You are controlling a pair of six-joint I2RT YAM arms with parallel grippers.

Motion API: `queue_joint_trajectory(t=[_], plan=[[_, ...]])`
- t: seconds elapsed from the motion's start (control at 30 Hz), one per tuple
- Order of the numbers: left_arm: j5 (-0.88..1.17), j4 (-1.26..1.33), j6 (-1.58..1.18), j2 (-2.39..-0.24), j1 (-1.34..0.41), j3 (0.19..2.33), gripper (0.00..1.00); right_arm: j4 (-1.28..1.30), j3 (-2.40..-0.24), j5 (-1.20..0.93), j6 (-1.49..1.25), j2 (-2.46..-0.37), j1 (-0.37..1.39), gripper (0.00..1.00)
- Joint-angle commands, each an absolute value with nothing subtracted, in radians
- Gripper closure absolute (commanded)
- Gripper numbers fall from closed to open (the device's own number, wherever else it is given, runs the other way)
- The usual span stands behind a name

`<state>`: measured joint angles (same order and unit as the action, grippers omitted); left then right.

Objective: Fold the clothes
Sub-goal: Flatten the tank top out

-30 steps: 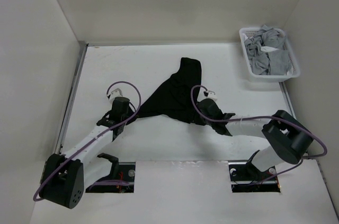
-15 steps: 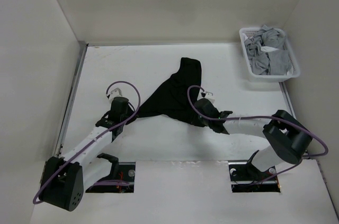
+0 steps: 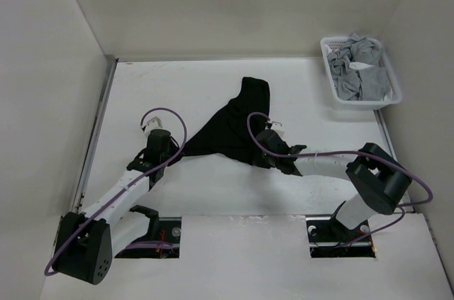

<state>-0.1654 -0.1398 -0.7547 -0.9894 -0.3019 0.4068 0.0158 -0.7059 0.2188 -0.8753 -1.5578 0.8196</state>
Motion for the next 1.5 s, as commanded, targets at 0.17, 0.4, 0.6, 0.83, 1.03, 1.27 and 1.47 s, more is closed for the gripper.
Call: queue_joint_trajectory(t=[0.17,0.4,0.6,0.83,1.03,1.27,1.47], plan=[[-0.13,-0.078,-0.752,-0.976,-0.281,0.41,0.98,-0.02,-0.666,0.23,-0.899,-1.507,0.812,0.97],[-0.109,-0.171,-0.769,-0.839,-0.334,0.612,1.0,0.2,-0.73,0.425,-0.741,-1.041,0.826,1.0],[-0.138,-0.301,-0.729,-0.706,-0.344,0.967,1.0,0.48,-1.108,0.682,-0.491,-0.71,0.909,1.0],[-0.178,-0.284,-0.707,-0.745,-0.338,1.362,1.0,0.456,-1.63,0.882,-0.16,-0.794,1.09,1.0],[-0.216,-0.273,-0.684,-0.804,-0.332,1.604,1.0,0.29,-1.891,0.942,0.096,-0.906,1.292,1.0],[-0.258,-0.213,-0.681,-0.854,-0.324,1.49,0.99,0.138,-1.729,0.919,0.175,-0.976,1.196,1.0],[-0.276,-0.115,-0.724,-0.978,-0.208,1.261,0.99,0.244,-1.602,0.516,-0.156,-1.115,0.747,1.0]])
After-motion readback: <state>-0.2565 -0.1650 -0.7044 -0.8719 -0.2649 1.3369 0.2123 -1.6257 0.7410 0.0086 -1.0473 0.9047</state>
